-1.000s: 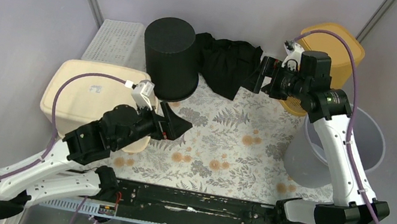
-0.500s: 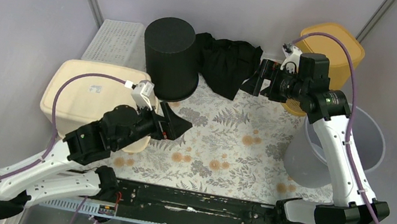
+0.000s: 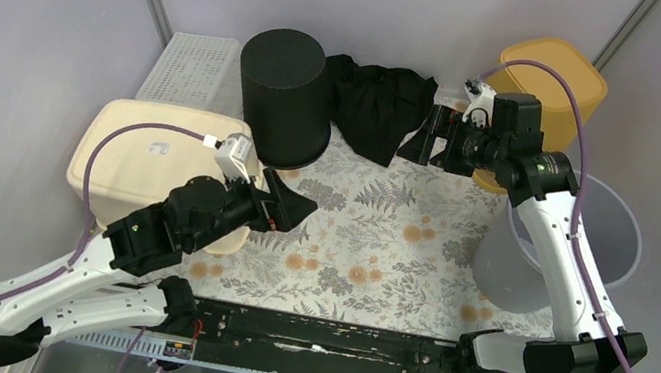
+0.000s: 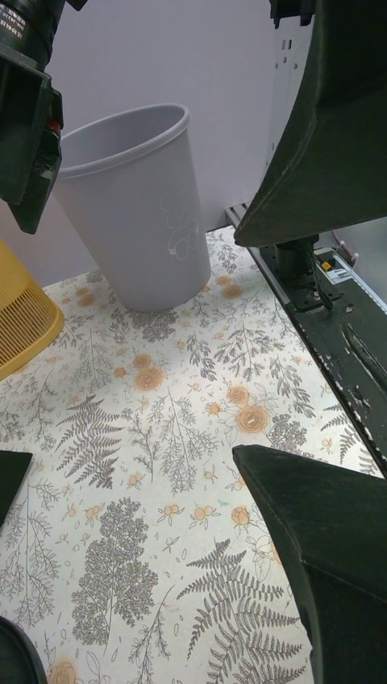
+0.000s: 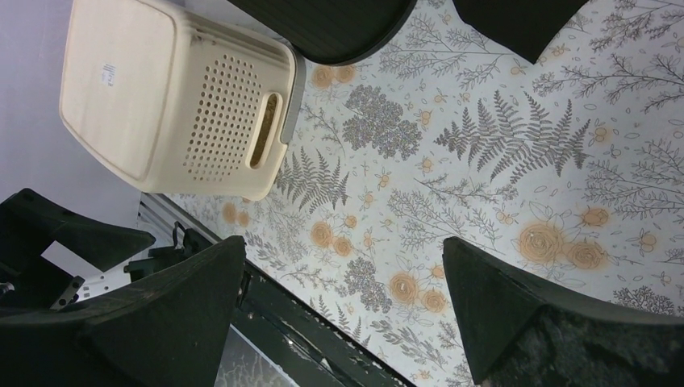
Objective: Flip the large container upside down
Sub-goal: Move the container to the corner of the board.
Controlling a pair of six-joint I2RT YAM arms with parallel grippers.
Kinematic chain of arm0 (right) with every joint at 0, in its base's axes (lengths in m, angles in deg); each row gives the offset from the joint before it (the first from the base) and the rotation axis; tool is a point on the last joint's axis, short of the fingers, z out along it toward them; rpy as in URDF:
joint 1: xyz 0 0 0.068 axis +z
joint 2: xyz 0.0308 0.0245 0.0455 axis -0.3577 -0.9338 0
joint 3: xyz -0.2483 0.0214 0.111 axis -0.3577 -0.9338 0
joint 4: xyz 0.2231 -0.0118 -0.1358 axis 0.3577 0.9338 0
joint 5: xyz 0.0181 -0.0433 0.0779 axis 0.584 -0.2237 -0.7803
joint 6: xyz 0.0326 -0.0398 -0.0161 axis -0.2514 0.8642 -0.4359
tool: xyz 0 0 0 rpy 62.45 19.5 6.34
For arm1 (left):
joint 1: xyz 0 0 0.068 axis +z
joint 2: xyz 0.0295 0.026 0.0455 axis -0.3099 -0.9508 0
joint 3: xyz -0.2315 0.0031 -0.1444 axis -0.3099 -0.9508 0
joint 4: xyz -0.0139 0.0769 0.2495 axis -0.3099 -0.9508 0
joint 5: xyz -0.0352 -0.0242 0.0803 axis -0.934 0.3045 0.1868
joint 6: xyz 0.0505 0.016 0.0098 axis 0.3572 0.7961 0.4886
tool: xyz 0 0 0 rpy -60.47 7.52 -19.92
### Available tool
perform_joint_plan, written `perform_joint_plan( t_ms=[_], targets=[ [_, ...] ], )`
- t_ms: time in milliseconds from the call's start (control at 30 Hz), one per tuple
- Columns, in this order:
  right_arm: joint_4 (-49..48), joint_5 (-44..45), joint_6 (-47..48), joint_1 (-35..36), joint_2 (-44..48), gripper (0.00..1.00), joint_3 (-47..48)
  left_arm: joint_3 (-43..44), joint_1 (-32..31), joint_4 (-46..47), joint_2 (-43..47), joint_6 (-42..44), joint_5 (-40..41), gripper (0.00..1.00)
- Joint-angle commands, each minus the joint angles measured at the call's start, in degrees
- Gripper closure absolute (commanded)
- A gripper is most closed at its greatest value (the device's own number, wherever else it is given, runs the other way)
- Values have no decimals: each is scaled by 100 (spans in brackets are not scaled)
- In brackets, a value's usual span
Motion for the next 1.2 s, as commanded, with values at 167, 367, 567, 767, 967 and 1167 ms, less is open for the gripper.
perform_joint_plan(
  t_ms=[167,367,567,767,967,1167],
  targets=[
    [-157,-207,68,46,216,1,-98,-150,-15,374,67,31,174,0],
    [-125,-374,119,51,179,0,-170,-169,-13,375,55,30,198,0],
    [-49,-528,170,55,226,0,-217,-168,-10,367,64,13,239,0],
    [297,-558,331,52,264,1,34,-178,-9,536,-81,127,184,0],
    [1148,131,629,65,315,0,709,127,-11,842,-746,529,-59,0],
    [2006,2182,593,64,422,1,1223,499,267,1229,-1481,809,-599,0]
  ],
)
